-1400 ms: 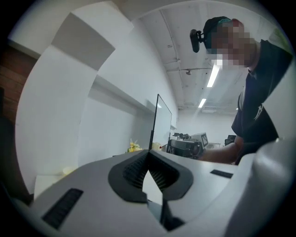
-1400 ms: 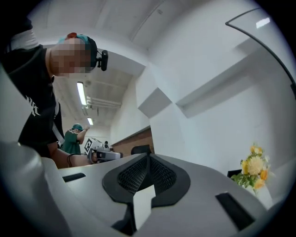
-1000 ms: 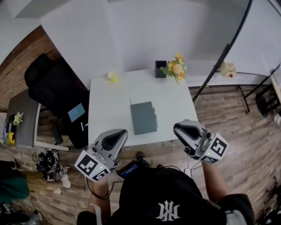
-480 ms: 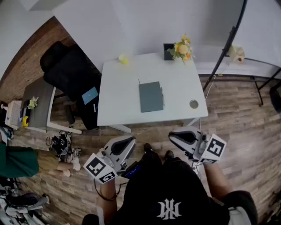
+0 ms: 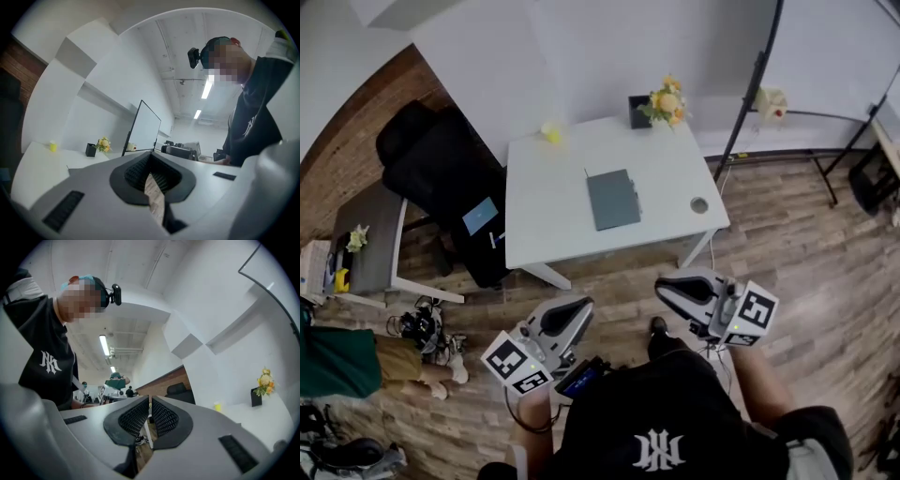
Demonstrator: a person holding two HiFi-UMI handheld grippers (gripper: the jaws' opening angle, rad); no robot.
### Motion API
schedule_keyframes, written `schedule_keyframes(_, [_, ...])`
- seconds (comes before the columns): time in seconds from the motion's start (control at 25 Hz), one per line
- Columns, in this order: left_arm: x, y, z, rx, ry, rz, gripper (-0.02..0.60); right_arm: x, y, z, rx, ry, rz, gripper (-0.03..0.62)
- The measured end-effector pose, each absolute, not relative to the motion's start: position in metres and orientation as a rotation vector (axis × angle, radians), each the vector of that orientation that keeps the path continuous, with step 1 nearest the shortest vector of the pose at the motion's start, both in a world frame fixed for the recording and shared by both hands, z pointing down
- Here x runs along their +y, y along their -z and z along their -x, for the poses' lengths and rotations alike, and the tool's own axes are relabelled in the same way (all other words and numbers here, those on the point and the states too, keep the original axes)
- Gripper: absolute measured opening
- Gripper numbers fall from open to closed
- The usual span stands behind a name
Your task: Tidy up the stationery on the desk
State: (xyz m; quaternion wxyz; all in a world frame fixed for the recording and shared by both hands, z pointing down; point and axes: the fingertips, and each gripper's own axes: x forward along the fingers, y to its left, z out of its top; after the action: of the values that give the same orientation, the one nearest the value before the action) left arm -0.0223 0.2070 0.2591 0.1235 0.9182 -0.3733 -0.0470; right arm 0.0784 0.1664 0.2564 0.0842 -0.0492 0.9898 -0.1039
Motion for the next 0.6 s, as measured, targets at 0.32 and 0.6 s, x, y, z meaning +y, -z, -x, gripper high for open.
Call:
schedule_keyframes(0.32, [0.296,-0.308,0.061,-1.055,0.176,-2.594,0.002,0.252,-0.285,-0.065,2.984,0.408,0.349,0.044])
schedule_keyframes(0.6, [0.336,-0.313,0.045,-1.006,0.149,-2.640,0.002,0.296,-0.288,-0.072,3.015,0.405,0.378,0.044])
